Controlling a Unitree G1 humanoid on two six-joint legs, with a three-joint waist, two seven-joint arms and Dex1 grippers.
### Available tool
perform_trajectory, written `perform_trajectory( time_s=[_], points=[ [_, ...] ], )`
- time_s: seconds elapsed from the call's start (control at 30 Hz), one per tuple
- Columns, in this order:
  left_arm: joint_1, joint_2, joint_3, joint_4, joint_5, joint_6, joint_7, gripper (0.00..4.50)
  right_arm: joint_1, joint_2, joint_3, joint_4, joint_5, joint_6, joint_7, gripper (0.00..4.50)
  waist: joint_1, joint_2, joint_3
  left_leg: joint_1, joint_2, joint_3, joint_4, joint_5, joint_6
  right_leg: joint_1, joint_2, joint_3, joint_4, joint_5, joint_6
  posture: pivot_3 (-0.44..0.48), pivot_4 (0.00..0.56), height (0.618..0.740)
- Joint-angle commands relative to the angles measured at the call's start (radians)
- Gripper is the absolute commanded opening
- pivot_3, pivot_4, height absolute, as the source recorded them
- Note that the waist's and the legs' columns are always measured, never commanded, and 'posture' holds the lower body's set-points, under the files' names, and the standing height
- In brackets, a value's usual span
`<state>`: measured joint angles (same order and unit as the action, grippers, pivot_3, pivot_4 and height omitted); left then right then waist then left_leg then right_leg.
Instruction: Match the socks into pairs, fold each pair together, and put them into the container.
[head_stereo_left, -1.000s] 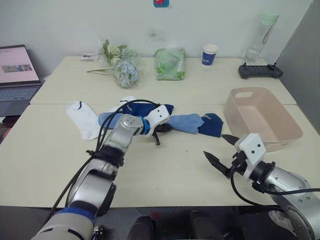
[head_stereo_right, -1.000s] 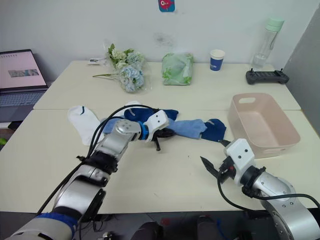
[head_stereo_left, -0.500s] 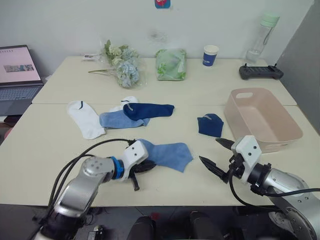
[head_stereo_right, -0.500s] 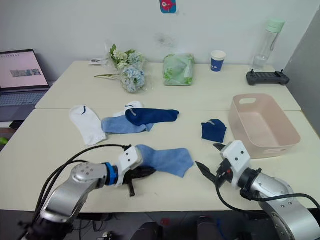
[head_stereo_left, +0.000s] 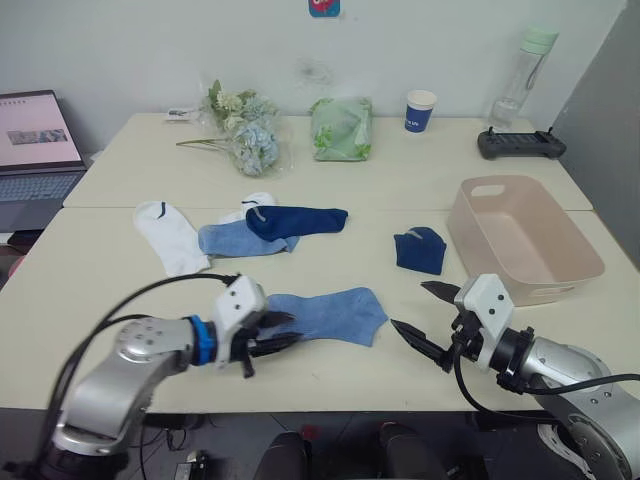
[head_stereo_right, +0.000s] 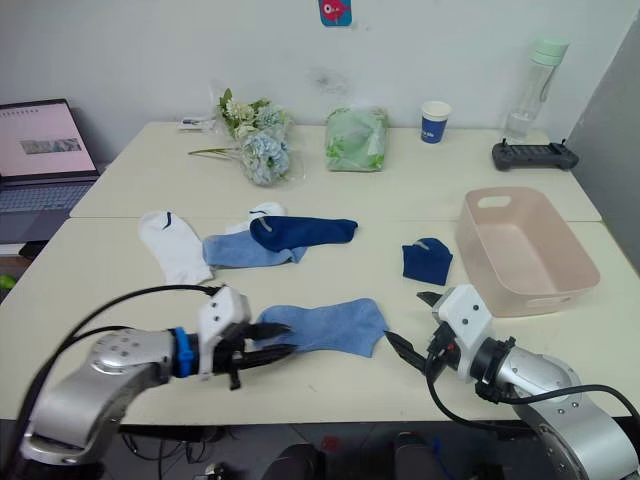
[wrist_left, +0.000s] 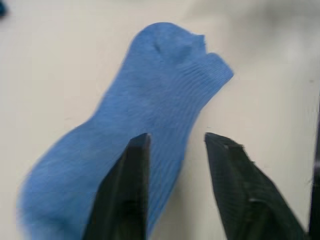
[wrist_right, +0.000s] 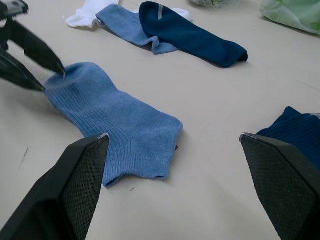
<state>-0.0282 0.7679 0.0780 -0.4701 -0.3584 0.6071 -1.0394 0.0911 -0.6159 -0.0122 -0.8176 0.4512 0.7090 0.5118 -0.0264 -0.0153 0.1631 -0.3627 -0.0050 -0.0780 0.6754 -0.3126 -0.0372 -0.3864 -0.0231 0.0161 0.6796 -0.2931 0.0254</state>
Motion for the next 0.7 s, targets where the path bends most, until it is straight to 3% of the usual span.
perform_trajectory(
  time_s=[0.03,0.1,0.17,0.33,0.7],
  points=[
    [-0.029,0.070,0.053,0.121,0.040,-0.248,-0.090,3.07,-0.013,-0.019,0.003,-0.007,-0.010,-0.033,0.023,4.50,0.000,0.000,0.000,0.000,0.000,0.000,0.000,0.000,0.000,0.000,0.000,0.000,0.000,0.000,0.000,0.000,0.150,0.740],
    [-0.031,0.145,0.038,0.221,0.095,-0.432,-0.184,3.69,-0.017,-0.043,0.014,-0.001,-0.030,-0.049,0.042,4.50,0.000,0.000,0.000,0.000,0.000,0.000,0.000,0.000,0.000,0.000,0.000,0.000,0.000,0.000,0.000,0.000,0.150,0.740],
    [-0.031,0.187,0.005,0.302,0.141,-0.596,-0.237,3.69,-0.023,-0.064,0.027,0.002,-0.047,-0.064,0.057,4.50,0.000,0.001,0.001,0.000,0.000,0.001,-0.001,0.000,0.000,-0.001,0.000,0.001,-0.001,0.000,-0.001,0.000,0.150,0.740],
    [-0.117,0.165,-0.085,0.483,0.245,-0.848,-0.234,3.69,-0.062,-0.121,0.084,0.009,-0.088,-0.066,0.099,4.50,0.003,0.001,0.003,-0.001,-0.001,0.002,-0.001,0.000,0.000,-0.001,-0.001,0.001,-0.002,-0.001,-0.001,0.000,0.150,0.740],
    [-0.202,0.065,-0.194,0.510,0.302,-0.926,-0.165,3.69,-0.114,-0.234,0.260,0.096,-0.289,-0.267,0.232,4.50,-0.001,0.001,0.003,-0.001,-0.001,0.001,-0.001,0.000,0.001,-0.001,0.000,0.000,-0.001,0.000,-0.001,0.000,0.150,0.740]
  ],
)
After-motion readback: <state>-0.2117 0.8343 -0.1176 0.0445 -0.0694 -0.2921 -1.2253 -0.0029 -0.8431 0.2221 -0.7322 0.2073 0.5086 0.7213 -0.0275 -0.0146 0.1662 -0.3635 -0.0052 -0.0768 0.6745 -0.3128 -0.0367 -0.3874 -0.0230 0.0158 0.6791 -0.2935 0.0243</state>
